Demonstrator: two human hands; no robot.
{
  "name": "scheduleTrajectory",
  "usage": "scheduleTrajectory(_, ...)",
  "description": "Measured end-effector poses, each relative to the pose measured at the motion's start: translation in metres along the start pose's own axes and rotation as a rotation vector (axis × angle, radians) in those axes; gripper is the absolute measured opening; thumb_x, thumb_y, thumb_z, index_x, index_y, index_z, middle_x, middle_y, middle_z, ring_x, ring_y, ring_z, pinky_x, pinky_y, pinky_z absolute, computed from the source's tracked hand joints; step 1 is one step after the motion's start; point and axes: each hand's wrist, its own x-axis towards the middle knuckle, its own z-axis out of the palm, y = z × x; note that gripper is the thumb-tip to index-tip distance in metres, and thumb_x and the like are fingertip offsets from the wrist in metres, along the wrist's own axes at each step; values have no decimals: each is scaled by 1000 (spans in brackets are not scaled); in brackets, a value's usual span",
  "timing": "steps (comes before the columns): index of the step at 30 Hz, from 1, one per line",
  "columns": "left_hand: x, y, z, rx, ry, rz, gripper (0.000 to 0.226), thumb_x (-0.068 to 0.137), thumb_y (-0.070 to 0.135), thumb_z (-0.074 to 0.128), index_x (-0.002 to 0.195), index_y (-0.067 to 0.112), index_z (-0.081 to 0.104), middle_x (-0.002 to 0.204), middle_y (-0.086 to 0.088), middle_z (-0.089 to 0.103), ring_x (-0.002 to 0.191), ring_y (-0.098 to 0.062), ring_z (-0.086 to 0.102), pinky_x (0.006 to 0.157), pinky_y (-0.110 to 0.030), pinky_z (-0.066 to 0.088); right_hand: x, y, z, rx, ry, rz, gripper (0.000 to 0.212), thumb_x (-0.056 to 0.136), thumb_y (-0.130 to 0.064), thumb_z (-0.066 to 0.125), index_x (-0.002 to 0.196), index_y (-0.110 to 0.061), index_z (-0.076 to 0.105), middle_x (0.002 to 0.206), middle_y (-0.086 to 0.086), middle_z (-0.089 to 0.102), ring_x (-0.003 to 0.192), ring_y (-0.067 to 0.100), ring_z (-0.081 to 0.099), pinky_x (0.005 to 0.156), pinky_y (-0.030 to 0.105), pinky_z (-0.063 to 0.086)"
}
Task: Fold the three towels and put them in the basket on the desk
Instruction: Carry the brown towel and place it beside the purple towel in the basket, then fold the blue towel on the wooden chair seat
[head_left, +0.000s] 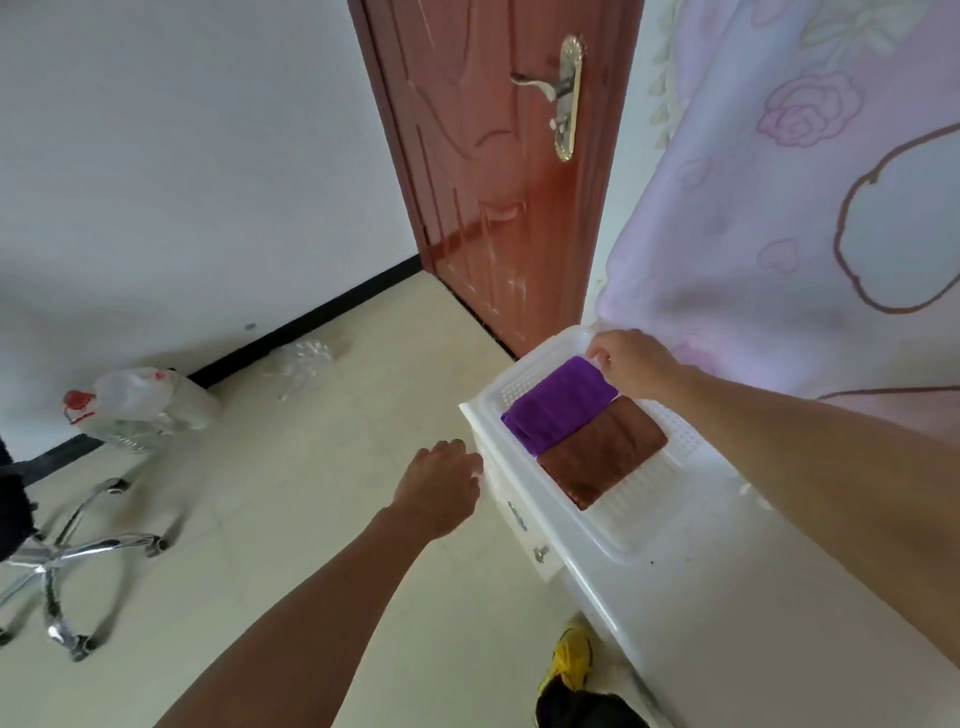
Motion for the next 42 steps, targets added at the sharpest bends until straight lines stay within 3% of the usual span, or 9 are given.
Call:
scheduleTrajectory(2, -34, -31, -7, -27, 26, -96, 31, 97, 26, 41, 121, 21, 59, 121, -4, 56, 111, -23, 54, 95, -34, 42, 1, -52, -3, 29, -1, -74, 28, 92, -9, 50, 111, -20, 66, 119, 5, 66, 102, 24, 62, 90, 36, 52)
scheduleTrajectory(5, -113, -83, -8, -62, 54, -253, 30, 96, 25, 43, 120, 20, 60, 120, -5, 57, 109, -25, 57, 91, -35, 44, -14, -159, 17, 20, -46, -261, 27, 92, -12, 50, 114, -15, 66, 117, 7, 65, 102, 27, 60, 86, 32, 48)
scheduleTrajectory(9, -243, -145, 6, -88, 25, -463, 31, 96, 28, 44, 125, 22, 57, 124, -4, 56, 112, -26, 57, 91, -34, 43, -66, -313, 77, -64, -168, -503, 30, 90, -15, 46, 114, -20, 64, 118, 4, 65, 103, 25, 60, 77, 28, 42)
scheduleTrajectory(11, -328, -182, 20, -117, 19, -602, 33, 96, 29, 45, 127, 23, 56, 127, -4, 56, 115, -26, 56, 93, -34, 43, -108, -406, 114, -129, -244, -678, 30, 91, -19, 45, 115, -22, 62, 119, 4, 64, 106, 25, 57, 78, 29, 40)
scheduleTrajectory(19, -554, -275, 80, -279, 44, -1030, 31, 93, 24, 46, 120, 20, 59, 125, -4, 59, 114, -27, 57, 91, -32, 43, -244, -651, 213, -324, -383, -1177, 33, 92, -28, 44, 122, -24, 56, 127, 1, 59, 114, 24, 55, 88, 32, 42)
scheduleTrajectory(27, -703, -371, 147, -455, 36, -1336, 26, 89, 19, 48, 109, 13, 62, 115, -6, 63, 103, -30, 61, 81, -33, 49, -310, -853, 316, -469, -420, -1470, 33, 93, -31, 46, 124, -26, 55, 126, -1, 59, 113, 23, 56, 84, 32, 42)
scheduleTrajectory(34, -833, -466, 167, -574, 198, -1612, 28, 93, 24, 48, 117, 18, 61, 118, -4, 62, 105, -28, 60, 79, -28, 44, -376, -1055, 393, -521, -483, -1700, 34, 92, -31, 46, 125, -26, 54, 126, 1, 59, 112, 24, 57, 88, 34, 45)
scheduleTrajectory(42, -1001, -526, 250, -743, 222, -1848, 27, 89, 21, 50, 113, 17, 63, 116, -5, 63, 102, -28, 61, 78, -28, 46, -524, -1234, 510, -601, -544, -1967, 35, 93, -33, 46, 127, -28, 53, 129, 0, 59, 115, 24, 56, 87, 32, 43)
